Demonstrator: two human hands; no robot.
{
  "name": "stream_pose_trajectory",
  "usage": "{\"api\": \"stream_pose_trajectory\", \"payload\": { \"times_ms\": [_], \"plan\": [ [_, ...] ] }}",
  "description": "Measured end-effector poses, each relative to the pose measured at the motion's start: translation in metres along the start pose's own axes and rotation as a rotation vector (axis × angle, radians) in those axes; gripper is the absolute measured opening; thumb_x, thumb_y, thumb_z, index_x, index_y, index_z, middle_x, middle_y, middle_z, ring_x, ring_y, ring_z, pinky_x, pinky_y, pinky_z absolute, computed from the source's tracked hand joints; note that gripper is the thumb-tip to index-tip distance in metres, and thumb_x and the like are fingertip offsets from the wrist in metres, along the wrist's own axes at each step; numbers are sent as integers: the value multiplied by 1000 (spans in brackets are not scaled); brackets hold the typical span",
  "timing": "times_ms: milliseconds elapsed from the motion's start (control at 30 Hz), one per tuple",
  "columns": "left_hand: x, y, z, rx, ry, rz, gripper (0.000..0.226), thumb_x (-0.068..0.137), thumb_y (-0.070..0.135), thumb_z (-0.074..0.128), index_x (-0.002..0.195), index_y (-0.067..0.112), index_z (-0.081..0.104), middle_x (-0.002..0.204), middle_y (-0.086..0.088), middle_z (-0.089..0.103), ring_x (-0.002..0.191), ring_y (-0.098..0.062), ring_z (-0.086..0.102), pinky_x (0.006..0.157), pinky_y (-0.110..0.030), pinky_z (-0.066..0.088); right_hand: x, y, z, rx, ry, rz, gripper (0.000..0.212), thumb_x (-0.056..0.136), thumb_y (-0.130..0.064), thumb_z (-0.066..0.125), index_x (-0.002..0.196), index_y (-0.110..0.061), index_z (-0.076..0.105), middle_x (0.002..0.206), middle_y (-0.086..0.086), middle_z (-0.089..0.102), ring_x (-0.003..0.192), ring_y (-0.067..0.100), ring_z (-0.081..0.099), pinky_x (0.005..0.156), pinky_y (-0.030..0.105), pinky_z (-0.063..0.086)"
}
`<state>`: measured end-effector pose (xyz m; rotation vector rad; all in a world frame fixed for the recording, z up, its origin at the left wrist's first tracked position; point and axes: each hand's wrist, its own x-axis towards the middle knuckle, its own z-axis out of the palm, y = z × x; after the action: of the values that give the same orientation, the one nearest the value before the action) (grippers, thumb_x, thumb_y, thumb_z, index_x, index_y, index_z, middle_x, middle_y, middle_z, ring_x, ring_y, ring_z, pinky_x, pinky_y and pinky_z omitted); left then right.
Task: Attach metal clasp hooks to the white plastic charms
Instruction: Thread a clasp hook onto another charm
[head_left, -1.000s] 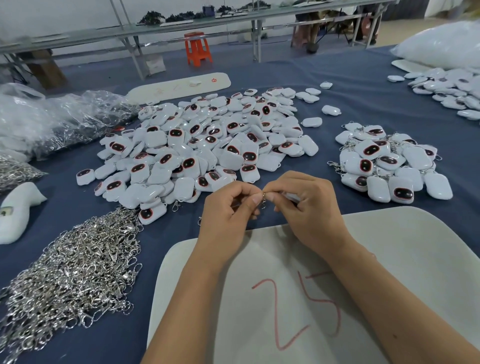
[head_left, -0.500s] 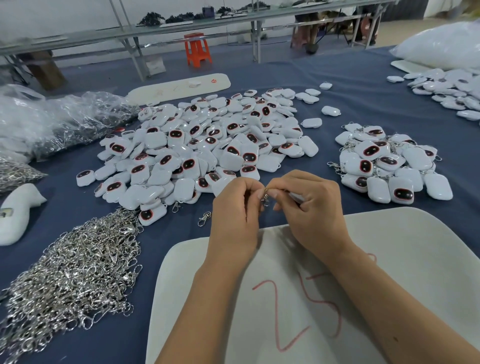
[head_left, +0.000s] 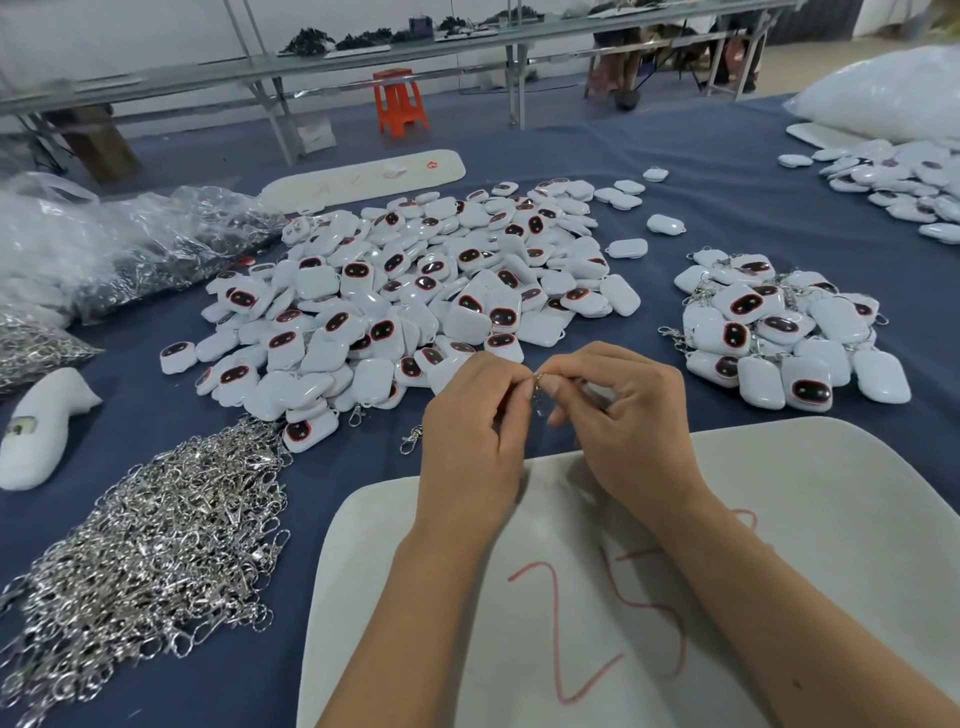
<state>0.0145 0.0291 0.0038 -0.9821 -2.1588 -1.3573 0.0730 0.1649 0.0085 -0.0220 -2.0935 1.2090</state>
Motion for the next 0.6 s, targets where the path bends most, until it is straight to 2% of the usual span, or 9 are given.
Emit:
{"api": "stream_pose_trajectory", "payload": {
  "times_ms": [133, 233, 300, 400, 500, 600],
  "plan": [
    [0, 1, -2, 24, 0, 12, 16, 94, -1, 63, 85, 12, 64, 81, 7, 57, 76, -16, 53, 66, -31, 42, 1, -1, 1, 63, -20, 7, 14, 93, 3, 73, 88, -9, 80, 81, -2, 69, 63, 16, 66, 66, 12, 47],
    [1, 1, -4, 56, -20, 57, 15, 93, -1, 62, 86, 12, 63, 84, 9, 56, 78, -11, 52, 69, -23, 40, 0, 2, 0, 92, -24, 69, 13, 94, -1, 70, 93, -13, 74, 83, -3, 70, 70, 19, 69, 68, 23, 52],
    [2, 0, -4, 96, -33, 86, 14, 93, 0, 62, 87, 12, 61, 86, 11, 54, 79, -8, 49, 71, -18, 38, 1, 2, 0, 275, 12, 212, 17, 98, 1, 59, 107, -14, 62, 100, 4, 65, 80, 17, 72, 64, 29, 56],
    [3, -2, -3, 129, -69, 109, 14, 95, 1, 60, 88, 13, 61, 88, 13, 52, 79, -7, 47, 72, -17, 36, 6, 5, 1, 534, 115, 373, 29, 101, 10, 48, 121, -11, 44, 116, 13, 50, 97, 16, 74, 77, 30, 62],
    [2, -4, -3, 135, -93, 118, 14, 95, 2, 59, 86, 12, 60, 86, 10, 53, 78, -9, 46, 70, -20, 36, 10, 11, -1, 590, 181, 463, 33, 102, 6, 55, 129, -10, 45, 119, 17, 63, 101, 24, 77, 86, 34, 63],
    [2, -5, -2, 125, -129, 115, 15, 96, 6, 58, 84, 15, 58, 83, 9, 52, 77, -9, 45, 68, -25, 37, 11, 15, -3, 633, 200, 522, 29, 100, -7, 67, 126, -12, 55, 111, 17, 76, 96, 28, 79, 78, 31, 64]
  ]
}}
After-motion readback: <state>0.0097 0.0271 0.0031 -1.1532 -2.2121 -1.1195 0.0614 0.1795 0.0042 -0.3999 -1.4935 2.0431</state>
